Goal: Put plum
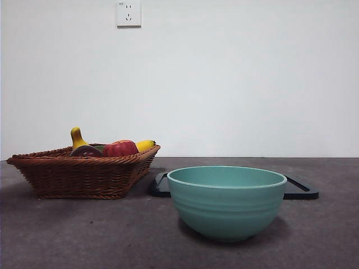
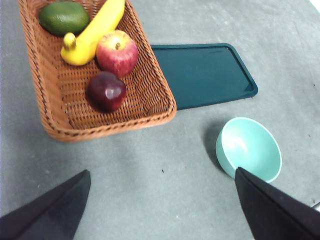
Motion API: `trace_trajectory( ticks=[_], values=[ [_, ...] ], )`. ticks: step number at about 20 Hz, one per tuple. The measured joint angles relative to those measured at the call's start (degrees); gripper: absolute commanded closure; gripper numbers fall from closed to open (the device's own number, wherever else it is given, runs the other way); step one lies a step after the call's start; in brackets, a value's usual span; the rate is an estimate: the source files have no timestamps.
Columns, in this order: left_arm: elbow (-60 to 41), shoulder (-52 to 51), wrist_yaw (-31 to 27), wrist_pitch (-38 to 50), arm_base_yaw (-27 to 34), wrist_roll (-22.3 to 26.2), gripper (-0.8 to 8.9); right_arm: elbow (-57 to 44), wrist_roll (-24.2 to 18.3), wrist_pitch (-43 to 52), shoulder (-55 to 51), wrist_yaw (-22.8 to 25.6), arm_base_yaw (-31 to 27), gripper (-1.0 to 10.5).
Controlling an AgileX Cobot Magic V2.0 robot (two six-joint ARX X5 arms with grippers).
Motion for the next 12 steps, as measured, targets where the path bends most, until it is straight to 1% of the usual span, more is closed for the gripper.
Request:
trace_trajectory(
  ticks=[3,7,12],
  values=[
    [5.2,5.5,-1.9,0.3,-1.3,0.0,3.79,0.0,0.0,0.0,0.0,0.0,0.0,5.1],
    [11.0,14.6,-4.7,0.8,-5.0,0.2,3.77,0.0,0.0,0.0,0.0,0.0,0.0,5.1],
    [12.3,26.1,-11.2,6.1,-9.7,0.6,3.77,0.0,0.0,0.0,0.0,0.0,0.0,5.1]
  ],
)
